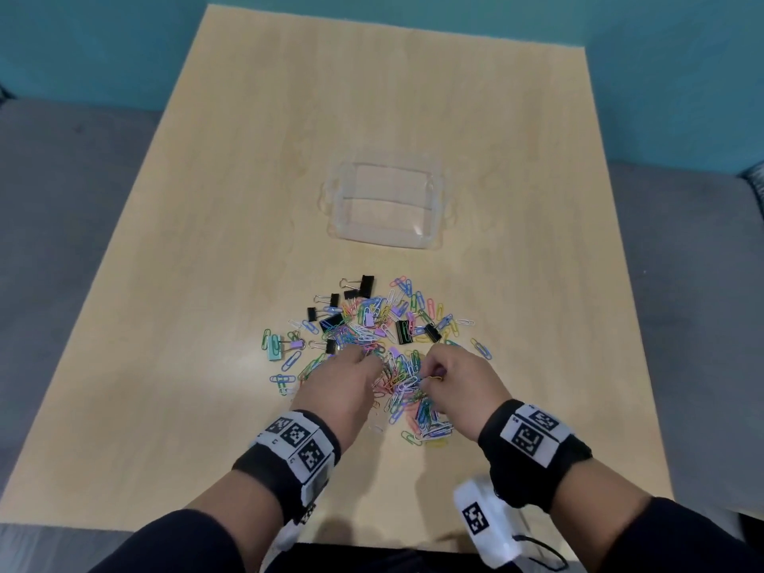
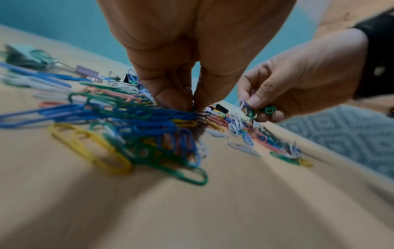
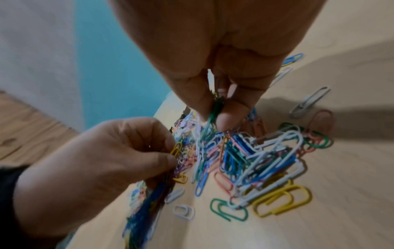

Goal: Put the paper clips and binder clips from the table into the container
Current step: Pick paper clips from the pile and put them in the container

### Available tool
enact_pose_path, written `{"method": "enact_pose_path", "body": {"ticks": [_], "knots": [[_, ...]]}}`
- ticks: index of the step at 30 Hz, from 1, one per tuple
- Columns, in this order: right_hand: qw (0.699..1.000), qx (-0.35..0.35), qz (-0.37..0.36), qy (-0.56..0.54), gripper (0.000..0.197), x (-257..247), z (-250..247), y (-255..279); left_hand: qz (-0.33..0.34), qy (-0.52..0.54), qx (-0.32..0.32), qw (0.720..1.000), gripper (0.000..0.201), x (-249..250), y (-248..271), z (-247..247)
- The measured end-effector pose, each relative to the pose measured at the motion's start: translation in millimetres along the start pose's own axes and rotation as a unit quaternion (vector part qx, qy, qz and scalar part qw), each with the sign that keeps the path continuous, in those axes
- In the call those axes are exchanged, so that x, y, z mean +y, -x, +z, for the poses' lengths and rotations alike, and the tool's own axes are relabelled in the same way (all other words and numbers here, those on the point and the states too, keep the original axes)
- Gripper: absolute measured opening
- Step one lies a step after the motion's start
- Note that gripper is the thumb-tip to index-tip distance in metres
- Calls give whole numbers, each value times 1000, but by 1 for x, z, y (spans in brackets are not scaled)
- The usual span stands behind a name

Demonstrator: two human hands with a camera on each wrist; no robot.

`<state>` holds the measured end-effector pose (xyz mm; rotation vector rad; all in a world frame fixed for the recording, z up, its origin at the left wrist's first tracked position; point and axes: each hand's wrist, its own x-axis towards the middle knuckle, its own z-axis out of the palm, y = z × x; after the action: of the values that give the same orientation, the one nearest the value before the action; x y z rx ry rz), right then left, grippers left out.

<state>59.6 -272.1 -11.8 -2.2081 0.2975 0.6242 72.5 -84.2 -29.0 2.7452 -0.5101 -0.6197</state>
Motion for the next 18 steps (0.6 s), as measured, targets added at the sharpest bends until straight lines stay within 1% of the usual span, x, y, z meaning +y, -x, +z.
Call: {"method": "enact_pose_path", "body": {"ticks": [3,5,8,11,13,15,16,18], "knots": [[994,-15,44,-103,17,-1,-8,1,-42,113,35,992,10,-5,-1,-5],[988,-31,50,-140,18,-3,-15,1,-66,203,51,976,10,-9,0,-11],[979,-51,52,-189,20,-7,-26,-1,-104,314,42,943,15,-13,-1,-22],[968,-71,62,-232,21,-12,-36,-7,-119,437,22,891,17,-16,-6,-36],[961,-73,64,-258,23,-21,-44,-14,-133,481,30,866,15,-17,-14,-48],[958,-53,46,-278,23,-36,-54,-28,-128,494,45,859,16,-19,-28,-64],[956,-37,37,-289,22,-46,-61,-38,-119,484,52,865,17,-22,-39,-73],[951,2,22,-310,22,-66,-75,-65,-104,434,73,892,20,-28,-65,-92]]}}
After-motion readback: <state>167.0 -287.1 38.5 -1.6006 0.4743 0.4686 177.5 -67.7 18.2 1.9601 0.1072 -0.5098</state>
